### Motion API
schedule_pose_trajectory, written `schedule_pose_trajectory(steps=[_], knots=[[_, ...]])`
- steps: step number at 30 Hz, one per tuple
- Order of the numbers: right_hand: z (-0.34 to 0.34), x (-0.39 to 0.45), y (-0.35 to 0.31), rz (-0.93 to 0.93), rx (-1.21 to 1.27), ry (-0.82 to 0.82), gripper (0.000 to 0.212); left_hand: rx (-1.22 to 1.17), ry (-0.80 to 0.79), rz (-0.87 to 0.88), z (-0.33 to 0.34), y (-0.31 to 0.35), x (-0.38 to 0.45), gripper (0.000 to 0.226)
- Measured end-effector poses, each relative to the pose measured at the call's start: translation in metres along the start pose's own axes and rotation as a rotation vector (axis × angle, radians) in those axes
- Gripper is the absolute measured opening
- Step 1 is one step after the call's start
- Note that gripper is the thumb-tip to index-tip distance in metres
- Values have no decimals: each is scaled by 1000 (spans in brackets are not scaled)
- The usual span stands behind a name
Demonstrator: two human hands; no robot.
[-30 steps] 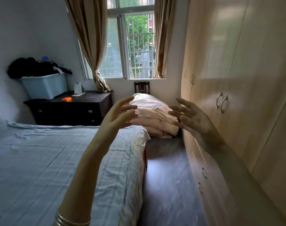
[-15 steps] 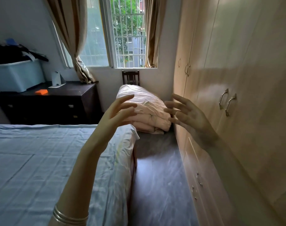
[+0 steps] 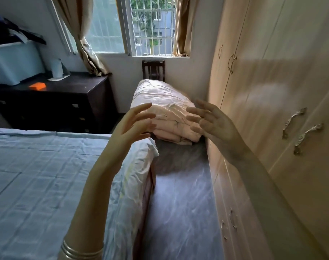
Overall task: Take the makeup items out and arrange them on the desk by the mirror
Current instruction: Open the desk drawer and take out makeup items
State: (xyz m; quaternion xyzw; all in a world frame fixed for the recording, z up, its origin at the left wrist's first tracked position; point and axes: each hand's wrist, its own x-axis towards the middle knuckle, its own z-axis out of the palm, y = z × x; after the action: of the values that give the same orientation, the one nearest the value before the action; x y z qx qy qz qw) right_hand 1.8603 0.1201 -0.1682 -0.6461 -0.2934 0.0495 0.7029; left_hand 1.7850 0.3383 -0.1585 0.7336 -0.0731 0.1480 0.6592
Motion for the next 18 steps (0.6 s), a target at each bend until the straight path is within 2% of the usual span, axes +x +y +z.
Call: schedule_pose_trajectory(steps=[8, 18], knots=[[-22, 111, 63, 26, 15, 15, 69, 0, -3, -22, -27, -59, 118, 37], [-33, 244, 127, 68, 41, 47, 75, -26, -44, -99, -65, -121, 251, 42]])
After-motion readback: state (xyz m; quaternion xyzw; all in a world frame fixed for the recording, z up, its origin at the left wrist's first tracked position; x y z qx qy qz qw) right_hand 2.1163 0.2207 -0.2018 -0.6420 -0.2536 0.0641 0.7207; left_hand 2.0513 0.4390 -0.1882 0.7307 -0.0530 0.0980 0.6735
